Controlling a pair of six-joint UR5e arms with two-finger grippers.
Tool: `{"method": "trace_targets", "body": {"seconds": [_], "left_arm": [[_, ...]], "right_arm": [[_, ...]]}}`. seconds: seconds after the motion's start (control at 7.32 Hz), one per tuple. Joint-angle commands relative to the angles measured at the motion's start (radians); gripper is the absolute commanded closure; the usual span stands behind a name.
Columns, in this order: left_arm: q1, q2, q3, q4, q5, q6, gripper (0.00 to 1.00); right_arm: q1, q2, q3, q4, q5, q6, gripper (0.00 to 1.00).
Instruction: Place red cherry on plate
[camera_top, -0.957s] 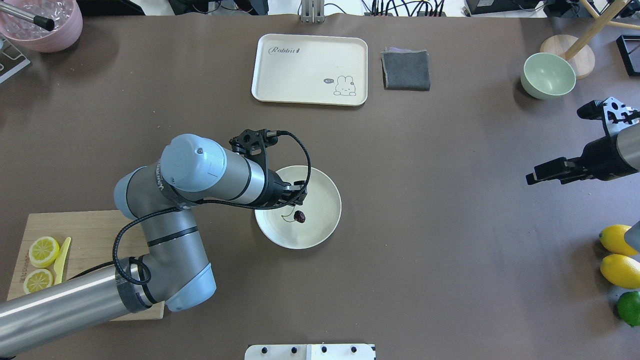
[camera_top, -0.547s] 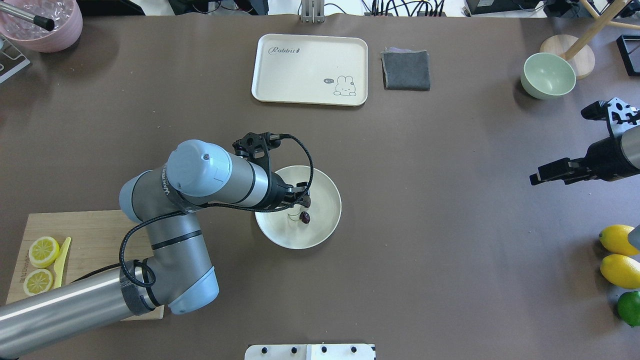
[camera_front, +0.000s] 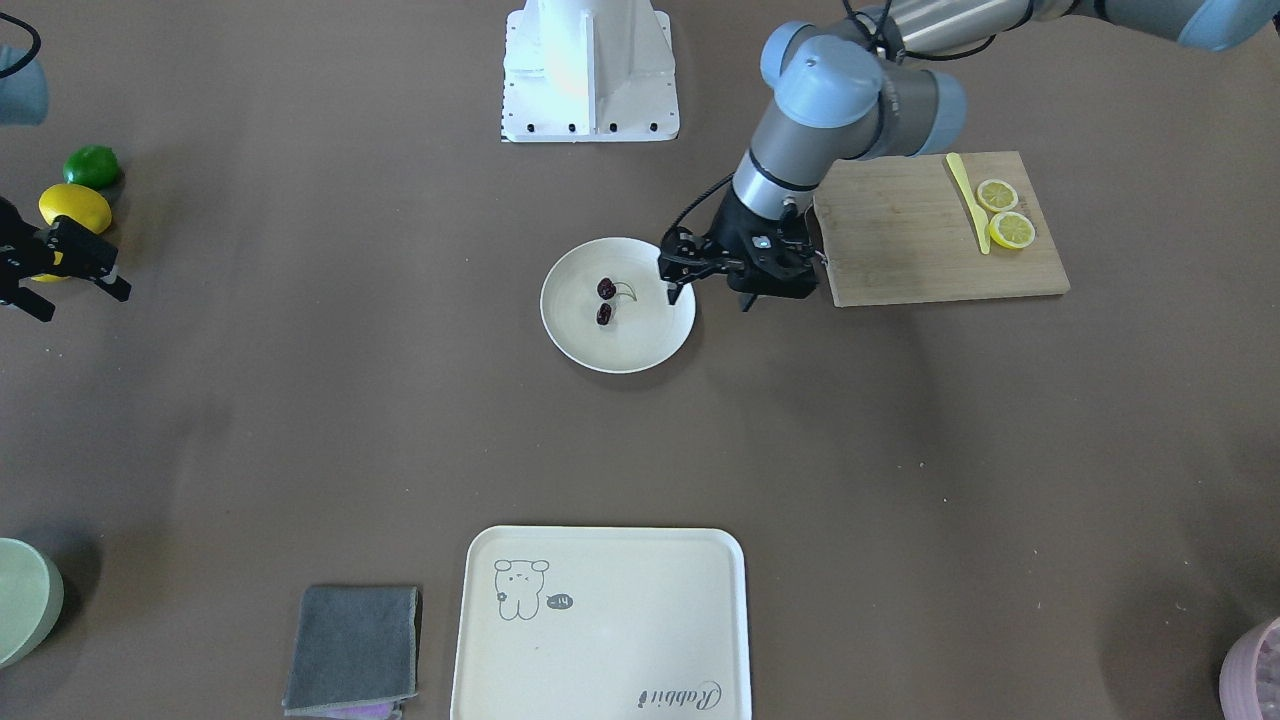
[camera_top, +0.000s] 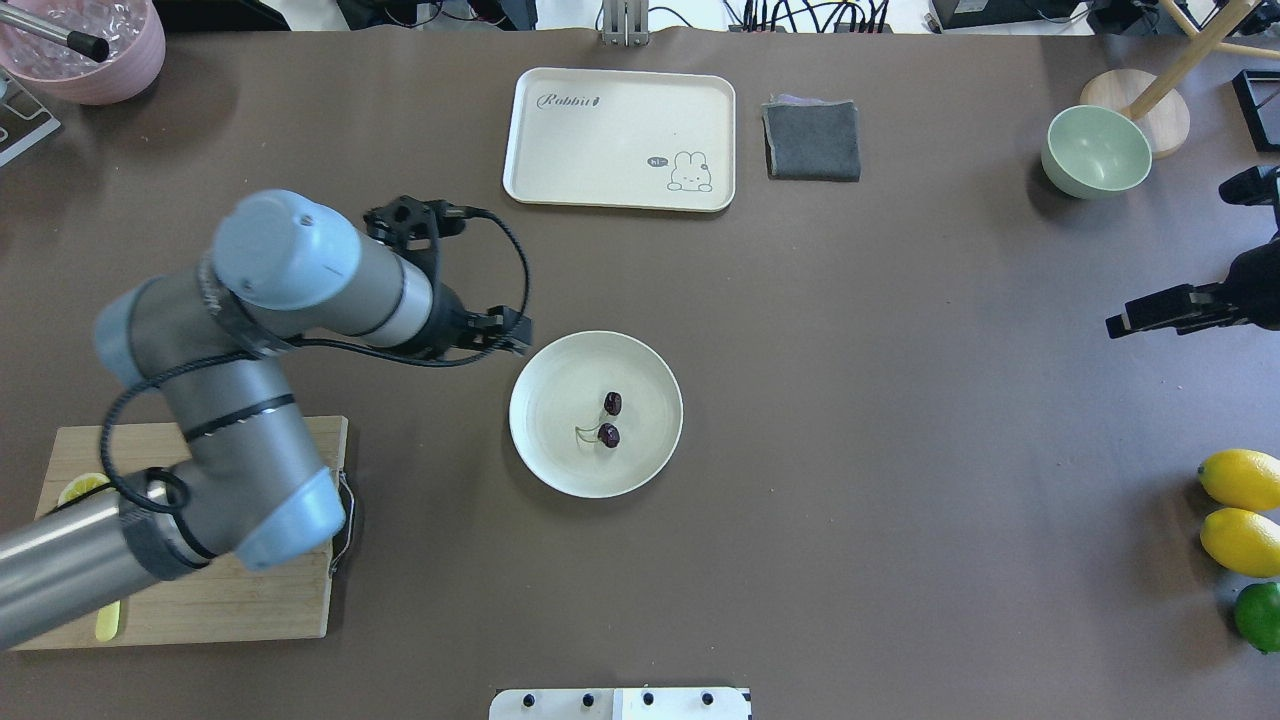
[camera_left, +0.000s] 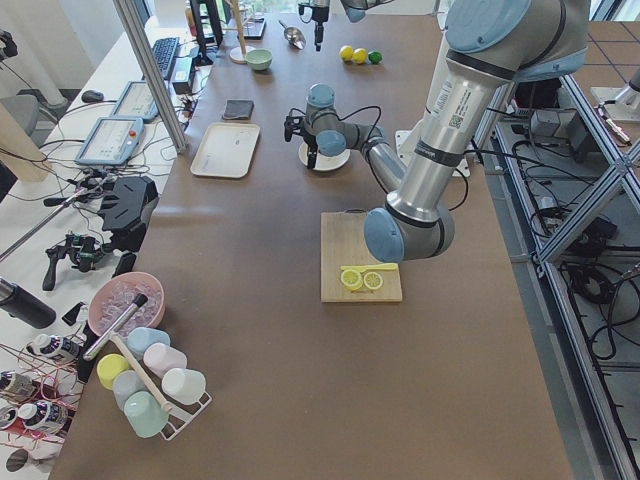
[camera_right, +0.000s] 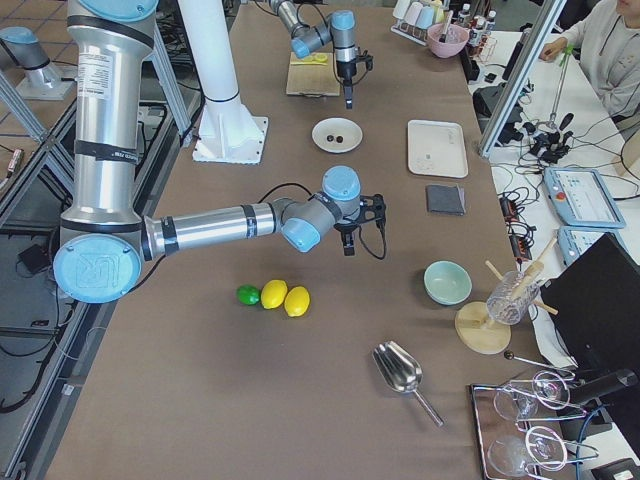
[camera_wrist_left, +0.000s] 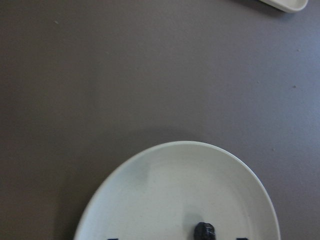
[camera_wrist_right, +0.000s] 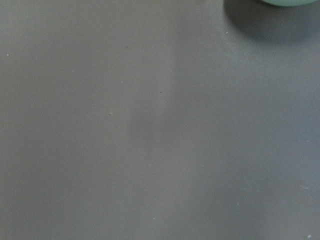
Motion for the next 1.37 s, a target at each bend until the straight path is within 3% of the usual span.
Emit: {"method": "trace_targets", "body": {"seconds": [0.0, 0.41, 0.68, 0.82, 1.23], "left_arm": [[-0.248, 0.235, -0.071, 0.035, -0.154, 0.433, 0.03], [-0.599, 0.510, -0.056, 0.035, -0.245, 1.074, 0.03], [-0.846, 0.509, 0.112, 0.050, -0.396, 1.407, 0.03], [-0.901, 0.521, 0.144, 0.052, -0.445, 1.457, 0.02], [-0.909, 0.566, 0.143, 0.087, -0.450, 1.447, 0.02]], "right_arm": [[0.127, 0.015, -0.009, -0.181, -0.003, -0.293, 0.00], [0.211, 0.004, -0.064, -0.217, 0.006, -0.467, 0.00], [0.263, 0.001, -0.111, -0.217, 0.018, -0.565, 0.00], [0.275, -0.002, -0.120, -0.219, 0.021, -0.581, 0.00], [0.277, -0.013, -0.120, -0.214, 0.030, -0.581, 0.00]]}}
